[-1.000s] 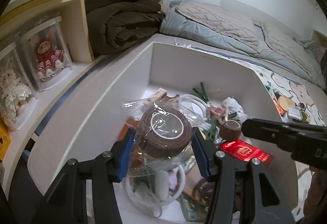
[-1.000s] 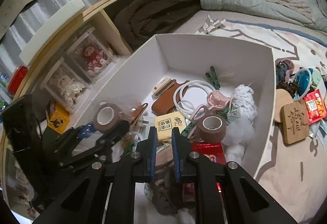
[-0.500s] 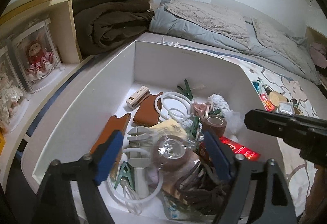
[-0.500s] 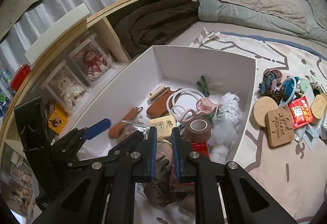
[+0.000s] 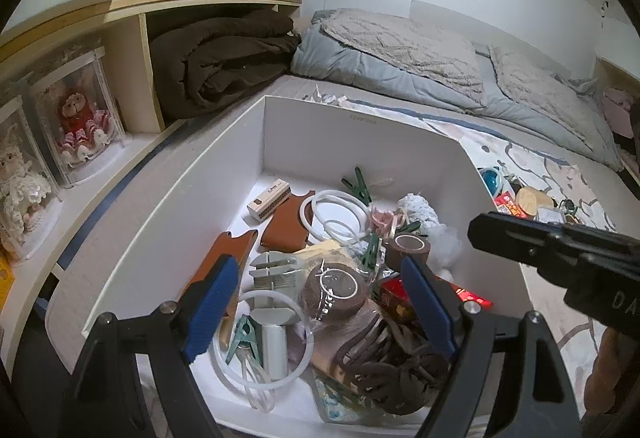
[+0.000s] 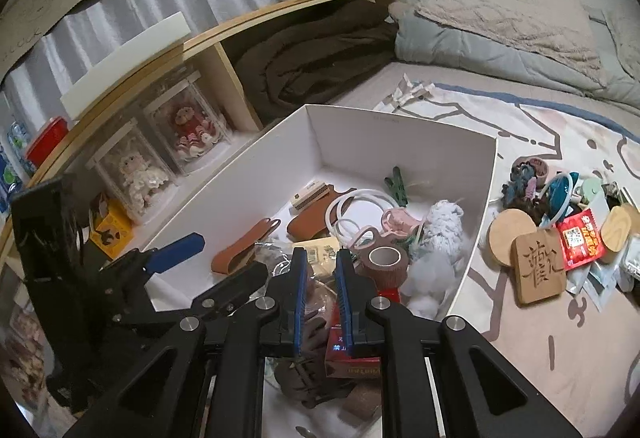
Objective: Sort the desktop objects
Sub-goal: 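Open the left gripper to drop the roll while right releases the clothespin into the shoebox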
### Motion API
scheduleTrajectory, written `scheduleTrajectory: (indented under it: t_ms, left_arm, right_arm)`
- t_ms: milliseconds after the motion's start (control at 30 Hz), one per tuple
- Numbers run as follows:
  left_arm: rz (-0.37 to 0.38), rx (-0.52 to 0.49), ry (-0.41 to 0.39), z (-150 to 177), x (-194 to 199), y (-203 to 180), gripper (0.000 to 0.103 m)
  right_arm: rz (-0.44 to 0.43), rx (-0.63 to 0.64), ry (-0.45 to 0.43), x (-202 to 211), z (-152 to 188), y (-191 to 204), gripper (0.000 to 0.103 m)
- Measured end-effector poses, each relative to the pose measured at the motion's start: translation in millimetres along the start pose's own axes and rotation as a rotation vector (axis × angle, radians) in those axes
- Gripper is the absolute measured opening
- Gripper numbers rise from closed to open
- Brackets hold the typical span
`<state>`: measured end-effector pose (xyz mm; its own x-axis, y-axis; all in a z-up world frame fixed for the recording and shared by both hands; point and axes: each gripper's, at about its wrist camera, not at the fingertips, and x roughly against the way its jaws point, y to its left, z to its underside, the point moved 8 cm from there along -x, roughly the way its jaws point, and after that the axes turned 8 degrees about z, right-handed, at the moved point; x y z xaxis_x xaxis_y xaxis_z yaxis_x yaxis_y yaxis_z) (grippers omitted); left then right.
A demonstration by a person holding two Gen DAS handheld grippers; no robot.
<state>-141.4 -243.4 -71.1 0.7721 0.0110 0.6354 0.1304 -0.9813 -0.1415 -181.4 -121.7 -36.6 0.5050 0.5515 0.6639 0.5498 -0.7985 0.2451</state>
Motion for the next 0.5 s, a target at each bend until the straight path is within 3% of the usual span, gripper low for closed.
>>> scheduleTrajectory:
  t_ms: [300, 367, 433, 500]
  left_arm:
    - [-0.035, 0.003, -0.032, 0.5, 13.8, 6.2, 0.088]
    - [-0.040, 0.001, -0.045, 0.7, 17.1, 6.2, 0.095]
    - [-0.041, -0.003, -0.051, 1.2, 20.1, 5.2, 0.095]
    - [-0.040, -0.005, -0.055, 1.5, 21.9, 4.5, 0.095]
  right_arm:
    - [0.026, 0.002, -0.008, 3.4, 2.9, -6.6, 0.015]
    - [0.036, -0.004, -0.009, 3.2, 3.6, -10.0, 0.030]
    - [0.052, -0.008, -0.029, 5.4, 3.4, -12.8, 0.078]
    - [0.070, 0.006, -0.059, 9.6, 2.1, -13.0, 0.082]
